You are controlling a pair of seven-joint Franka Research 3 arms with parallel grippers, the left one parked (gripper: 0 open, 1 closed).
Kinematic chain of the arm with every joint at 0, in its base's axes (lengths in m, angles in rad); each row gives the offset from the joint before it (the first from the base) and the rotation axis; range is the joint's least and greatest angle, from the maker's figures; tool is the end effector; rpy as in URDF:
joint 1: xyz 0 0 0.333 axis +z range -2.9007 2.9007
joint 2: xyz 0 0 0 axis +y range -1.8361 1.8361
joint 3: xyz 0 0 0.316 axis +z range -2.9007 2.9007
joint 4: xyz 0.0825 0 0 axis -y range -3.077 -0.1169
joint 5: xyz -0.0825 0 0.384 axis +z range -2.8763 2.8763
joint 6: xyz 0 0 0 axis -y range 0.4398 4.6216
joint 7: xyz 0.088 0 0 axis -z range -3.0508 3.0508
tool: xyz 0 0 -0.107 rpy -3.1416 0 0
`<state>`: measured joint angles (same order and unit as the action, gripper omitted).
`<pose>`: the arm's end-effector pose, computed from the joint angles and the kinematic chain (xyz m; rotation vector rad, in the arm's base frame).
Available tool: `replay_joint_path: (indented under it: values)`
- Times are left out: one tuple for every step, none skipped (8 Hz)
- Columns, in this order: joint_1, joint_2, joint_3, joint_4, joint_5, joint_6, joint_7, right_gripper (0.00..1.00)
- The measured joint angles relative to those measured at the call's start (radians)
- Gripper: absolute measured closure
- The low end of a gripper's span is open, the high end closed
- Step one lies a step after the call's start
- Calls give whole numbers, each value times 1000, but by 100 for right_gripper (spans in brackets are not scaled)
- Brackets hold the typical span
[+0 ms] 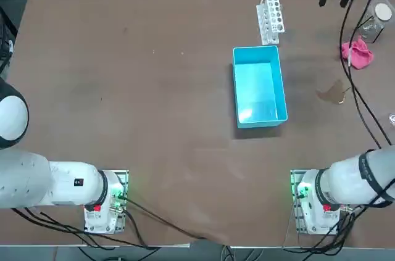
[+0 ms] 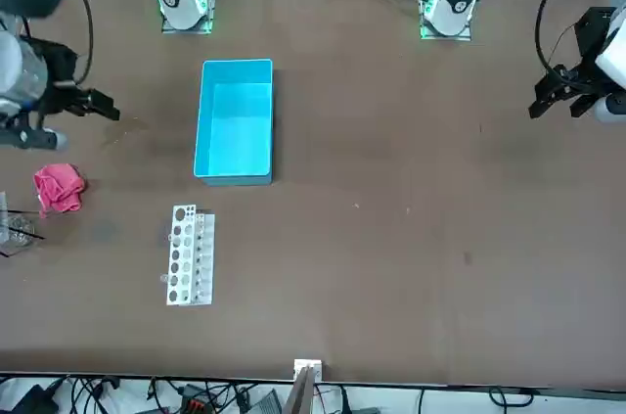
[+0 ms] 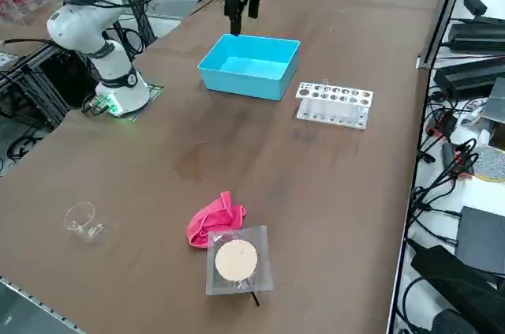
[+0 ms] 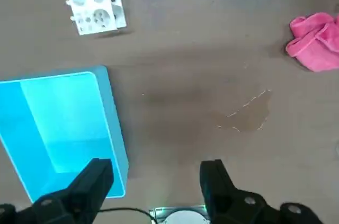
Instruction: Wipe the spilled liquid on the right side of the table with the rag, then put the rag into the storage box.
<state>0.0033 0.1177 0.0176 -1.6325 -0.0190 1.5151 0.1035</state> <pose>0.5722 0.0094 0.5252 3.0864 -0.1255 -0.3624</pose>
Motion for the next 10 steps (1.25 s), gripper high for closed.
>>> replay_joint_path:
  values:
    - [-17, 19, -2, -1, -50, 5, -50, 0]
    - [-43, 43, -3, -4, -110, 40, -144, 0]
    - [-77, 71, -6, -14, -153, 120, -251, 0]
    - [-128, 100, -8, -37, -169, 230, -363, 1]
    - [-194, 131, -10, -77, -173, 366, -471, 1]
    - [-268, 163, -13, -130, -172, 524, -535, 1]
    - [-335, 194, -15, -186, -170, 674, -529, 1]
    - [-390, 224, -16, -235, -173, 774, -509, 2]
    - [-423, 242, -16, -272, -190, 821, -534, 4]
    - [-431, 245, -16, -300, -224, 840, -601, 5]
